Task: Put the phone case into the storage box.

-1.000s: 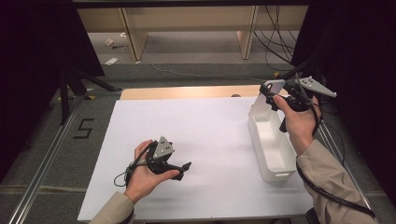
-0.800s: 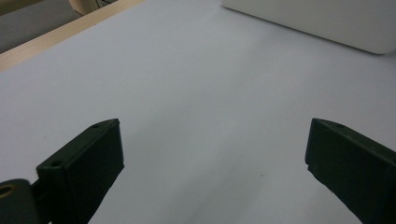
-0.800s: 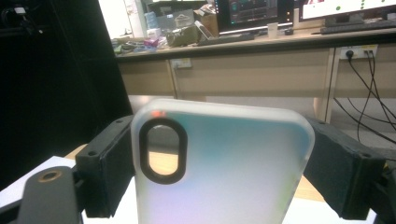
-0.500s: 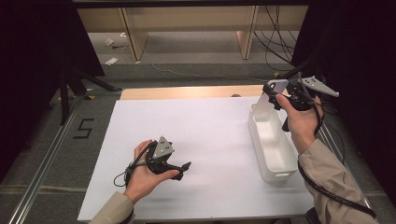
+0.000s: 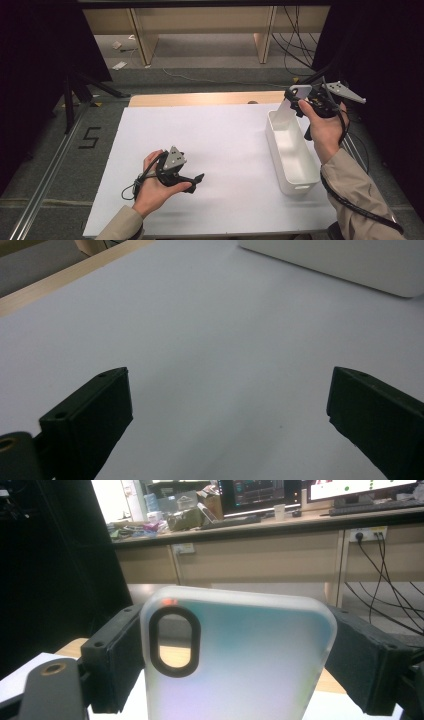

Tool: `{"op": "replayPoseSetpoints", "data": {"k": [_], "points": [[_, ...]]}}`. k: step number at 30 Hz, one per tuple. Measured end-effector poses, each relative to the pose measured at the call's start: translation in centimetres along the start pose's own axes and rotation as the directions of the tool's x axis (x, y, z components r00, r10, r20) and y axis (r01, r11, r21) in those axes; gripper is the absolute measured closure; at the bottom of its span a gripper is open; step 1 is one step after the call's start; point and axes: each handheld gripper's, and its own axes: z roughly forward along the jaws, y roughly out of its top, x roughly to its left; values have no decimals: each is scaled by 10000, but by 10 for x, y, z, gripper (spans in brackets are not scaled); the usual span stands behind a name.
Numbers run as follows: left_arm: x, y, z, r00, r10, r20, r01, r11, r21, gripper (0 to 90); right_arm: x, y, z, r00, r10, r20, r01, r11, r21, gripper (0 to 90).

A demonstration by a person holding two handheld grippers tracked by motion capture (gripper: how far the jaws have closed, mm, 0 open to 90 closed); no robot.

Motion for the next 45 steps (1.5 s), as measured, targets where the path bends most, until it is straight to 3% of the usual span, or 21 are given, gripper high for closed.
{"op": "replayPoseSetpoints", "data": {"k": [20, 45], "points": [[1, 0, -3, 10000, -18, -52, 17, 10000, -70, 34, -5, -2, 1, 9997, -63, 217, 63, 10000, 27, 173], [8, -10, -19, 9996, -190, -211, 185, 9996, -223, 35, -10, -4, 2, 9993, -39, 377, 35, 9999, 104, 173]]}}
